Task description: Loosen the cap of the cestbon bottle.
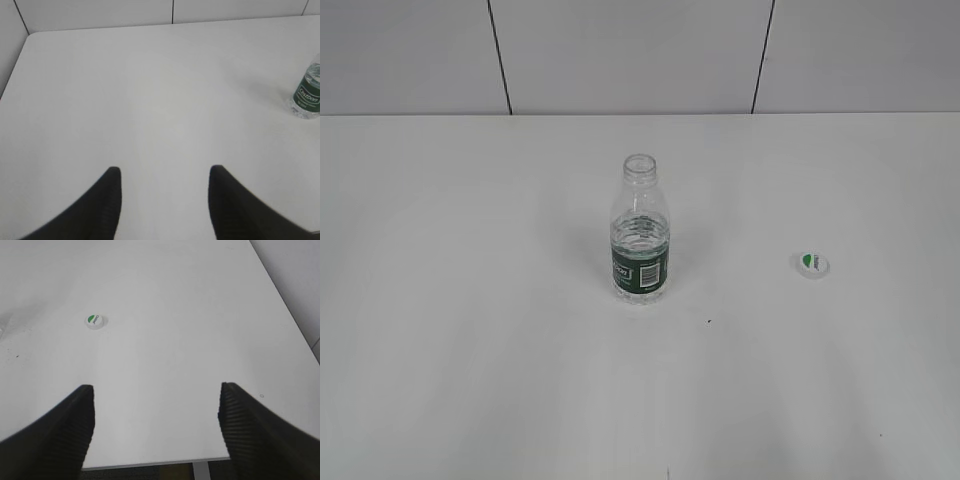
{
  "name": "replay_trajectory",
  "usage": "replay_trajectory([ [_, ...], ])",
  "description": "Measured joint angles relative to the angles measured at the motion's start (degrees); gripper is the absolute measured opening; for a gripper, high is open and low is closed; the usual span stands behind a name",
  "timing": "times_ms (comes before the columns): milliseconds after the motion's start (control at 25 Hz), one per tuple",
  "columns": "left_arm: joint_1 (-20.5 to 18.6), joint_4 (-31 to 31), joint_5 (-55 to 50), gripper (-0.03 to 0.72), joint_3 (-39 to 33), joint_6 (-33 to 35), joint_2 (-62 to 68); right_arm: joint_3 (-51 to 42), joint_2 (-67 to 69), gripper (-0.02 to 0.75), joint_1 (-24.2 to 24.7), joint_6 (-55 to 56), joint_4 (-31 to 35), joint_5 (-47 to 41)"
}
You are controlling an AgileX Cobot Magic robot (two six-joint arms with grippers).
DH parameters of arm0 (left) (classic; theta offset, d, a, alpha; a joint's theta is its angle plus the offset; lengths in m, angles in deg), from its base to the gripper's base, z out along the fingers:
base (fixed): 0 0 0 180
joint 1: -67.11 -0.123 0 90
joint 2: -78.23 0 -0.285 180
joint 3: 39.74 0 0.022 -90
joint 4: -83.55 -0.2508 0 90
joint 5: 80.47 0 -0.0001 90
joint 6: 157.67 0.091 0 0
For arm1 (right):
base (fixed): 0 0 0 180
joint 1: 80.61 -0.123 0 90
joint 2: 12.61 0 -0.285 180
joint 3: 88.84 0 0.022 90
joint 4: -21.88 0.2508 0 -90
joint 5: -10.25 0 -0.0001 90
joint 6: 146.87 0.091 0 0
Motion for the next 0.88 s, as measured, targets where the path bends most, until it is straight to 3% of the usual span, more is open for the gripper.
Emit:
replay_trajectory([
  [880,0.0,0.0,0.0,0.289,0.0,0.0,0.0,-0.1,0.0,0.589,0.0,-0.2,0.2,-0.3],
])
